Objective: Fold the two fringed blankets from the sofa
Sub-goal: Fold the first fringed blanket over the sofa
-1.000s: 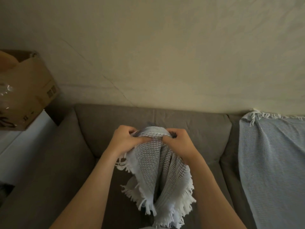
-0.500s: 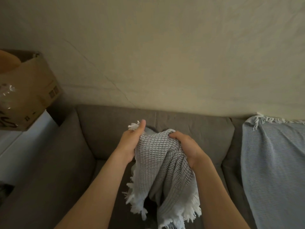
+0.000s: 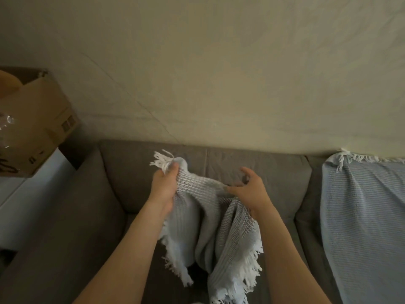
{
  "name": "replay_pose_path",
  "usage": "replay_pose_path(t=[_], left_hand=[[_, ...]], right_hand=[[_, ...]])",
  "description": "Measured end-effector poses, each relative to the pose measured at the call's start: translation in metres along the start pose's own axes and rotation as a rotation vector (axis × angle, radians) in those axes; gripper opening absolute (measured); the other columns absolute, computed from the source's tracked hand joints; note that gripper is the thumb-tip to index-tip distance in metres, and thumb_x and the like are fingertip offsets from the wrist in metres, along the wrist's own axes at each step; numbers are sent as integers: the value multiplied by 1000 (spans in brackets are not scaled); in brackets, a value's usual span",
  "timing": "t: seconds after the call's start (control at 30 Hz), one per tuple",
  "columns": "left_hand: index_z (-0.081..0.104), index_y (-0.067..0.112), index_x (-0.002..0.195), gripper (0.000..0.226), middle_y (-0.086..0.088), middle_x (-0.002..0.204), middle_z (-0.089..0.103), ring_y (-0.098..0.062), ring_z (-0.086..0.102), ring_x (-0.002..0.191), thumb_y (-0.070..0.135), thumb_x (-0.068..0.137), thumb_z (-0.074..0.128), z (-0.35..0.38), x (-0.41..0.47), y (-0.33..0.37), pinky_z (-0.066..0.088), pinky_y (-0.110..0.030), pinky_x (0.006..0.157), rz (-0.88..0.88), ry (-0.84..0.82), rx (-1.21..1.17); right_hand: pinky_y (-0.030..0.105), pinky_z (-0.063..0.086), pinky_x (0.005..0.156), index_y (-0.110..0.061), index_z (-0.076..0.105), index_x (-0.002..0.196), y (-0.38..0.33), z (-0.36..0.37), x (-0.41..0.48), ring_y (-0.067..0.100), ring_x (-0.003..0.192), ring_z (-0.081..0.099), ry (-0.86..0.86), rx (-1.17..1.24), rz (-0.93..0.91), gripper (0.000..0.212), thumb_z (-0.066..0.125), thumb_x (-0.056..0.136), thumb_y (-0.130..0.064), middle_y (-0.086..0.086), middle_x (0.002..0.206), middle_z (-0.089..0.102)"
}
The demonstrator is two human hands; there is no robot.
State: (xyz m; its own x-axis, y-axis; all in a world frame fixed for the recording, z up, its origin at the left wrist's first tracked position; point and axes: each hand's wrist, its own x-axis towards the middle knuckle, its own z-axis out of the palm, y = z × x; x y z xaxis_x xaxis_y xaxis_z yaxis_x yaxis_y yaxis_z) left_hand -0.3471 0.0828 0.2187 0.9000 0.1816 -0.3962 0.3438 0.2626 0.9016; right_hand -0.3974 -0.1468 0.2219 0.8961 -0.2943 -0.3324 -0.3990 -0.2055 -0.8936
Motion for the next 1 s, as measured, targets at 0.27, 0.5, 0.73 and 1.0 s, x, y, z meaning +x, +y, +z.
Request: replay_pose_path(t=[0.27,0.5,0.73,1.0], left_hand=[[68,17,100,18,-3,97,74,-19,71,92,34,106,64,8,-12,0,55,-34,77,224,134,176],[74,21,118,32,2,106,81,-17,77,102,13,88,84,17,-30,-13,62,-30,81,156,-289,358],[76,21,117,20,-1,110,79,-15,73,109,13,104,64,19,-29,-13,54,-31,92,284,-664,672],[72,22,96,20,6,88,74,-12,69,85,39,90,65,20,-28,-15,49,-34,73,444,-402,854]], right_hand=[[28,43,55,-4,55,76,14,-16,-3,25,68,58,139,-587,159,17,61,91,-8,15,86,62],[24,39,46,-12,58,68,-15,0,-3,14,55,55,22,-492,-225,18,64,85,-7,-1,62,59],[46,60,63,-23,74,93,-22,12,-7,17,70,71,-70,-508,-459,13,73,84,-13,-2,77,75],[27,50,50,-24,76,79,-15,2,-20,7,51,60,-39,-521,-415,9,82,82,-31,-2,58,68]])
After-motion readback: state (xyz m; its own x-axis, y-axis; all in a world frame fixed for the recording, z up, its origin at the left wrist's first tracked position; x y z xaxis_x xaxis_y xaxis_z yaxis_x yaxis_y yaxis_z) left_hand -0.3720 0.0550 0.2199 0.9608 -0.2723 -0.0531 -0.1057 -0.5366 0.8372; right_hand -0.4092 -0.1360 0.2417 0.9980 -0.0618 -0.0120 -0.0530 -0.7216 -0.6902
